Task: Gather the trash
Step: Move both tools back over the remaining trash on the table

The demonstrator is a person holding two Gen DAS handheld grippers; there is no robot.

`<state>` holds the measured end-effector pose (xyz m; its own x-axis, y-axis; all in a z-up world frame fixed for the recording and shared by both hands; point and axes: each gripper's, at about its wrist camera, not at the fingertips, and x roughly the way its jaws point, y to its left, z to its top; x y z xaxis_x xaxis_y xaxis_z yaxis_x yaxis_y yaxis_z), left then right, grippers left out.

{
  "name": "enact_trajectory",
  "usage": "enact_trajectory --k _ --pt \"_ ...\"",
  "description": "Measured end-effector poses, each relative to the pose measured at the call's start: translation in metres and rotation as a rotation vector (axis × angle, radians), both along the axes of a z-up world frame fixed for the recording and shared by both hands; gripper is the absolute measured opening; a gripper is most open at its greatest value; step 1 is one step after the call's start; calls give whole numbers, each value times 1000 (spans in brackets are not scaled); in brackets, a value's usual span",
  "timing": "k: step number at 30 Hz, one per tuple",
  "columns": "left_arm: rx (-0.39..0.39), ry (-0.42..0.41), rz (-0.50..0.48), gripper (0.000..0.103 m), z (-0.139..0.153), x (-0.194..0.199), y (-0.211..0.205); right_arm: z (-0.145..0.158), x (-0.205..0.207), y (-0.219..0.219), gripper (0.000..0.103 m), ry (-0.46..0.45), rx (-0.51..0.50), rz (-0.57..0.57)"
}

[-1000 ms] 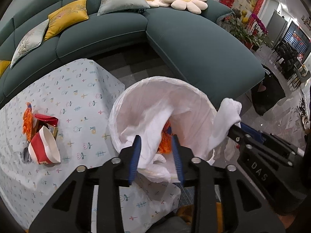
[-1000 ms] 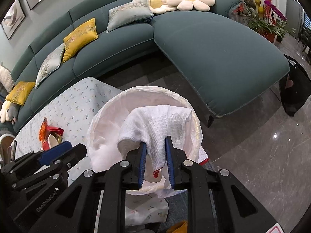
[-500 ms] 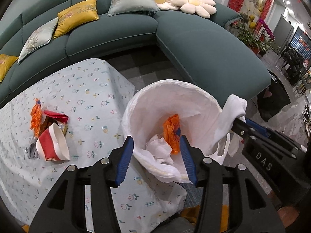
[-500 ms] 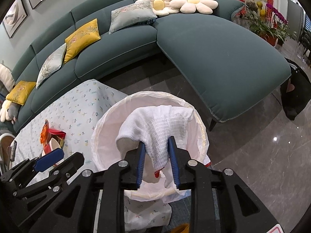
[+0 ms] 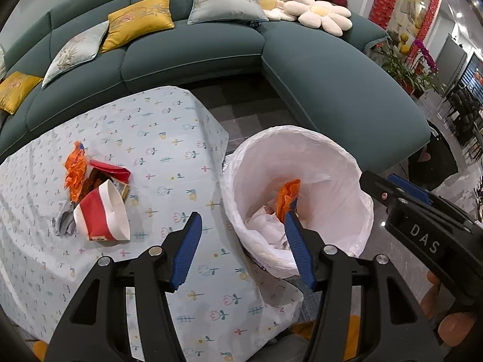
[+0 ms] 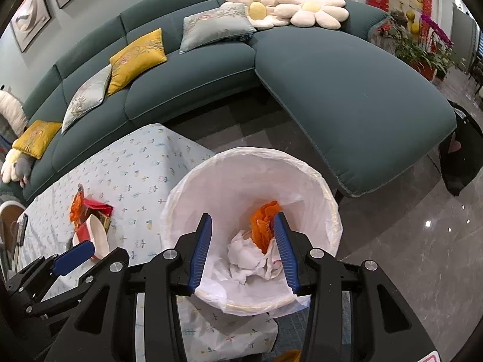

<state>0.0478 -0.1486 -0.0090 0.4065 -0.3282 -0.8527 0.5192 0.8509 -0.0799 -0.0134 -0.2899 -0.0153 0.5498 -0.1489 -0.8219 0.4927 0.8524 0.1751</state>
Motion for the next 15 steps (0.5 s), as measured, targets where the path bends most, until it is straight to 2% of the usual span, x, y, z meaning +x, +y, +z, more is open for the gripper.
enact_trajectory --k 4,8,12,15 --pt "-6 -2 19 57 2 1 11 5 3 11 48 -2 -13 16" --pt "-8 -4 44 60 3 3 26 10 5 22 48 -6 -15 33" --pt "-3 -10 95 71 3 6 48 15 9 41 53 -7 -27 63" --pt "-4 -10 129 72 2 9 65 16 11 54 54 -8 -28 82"
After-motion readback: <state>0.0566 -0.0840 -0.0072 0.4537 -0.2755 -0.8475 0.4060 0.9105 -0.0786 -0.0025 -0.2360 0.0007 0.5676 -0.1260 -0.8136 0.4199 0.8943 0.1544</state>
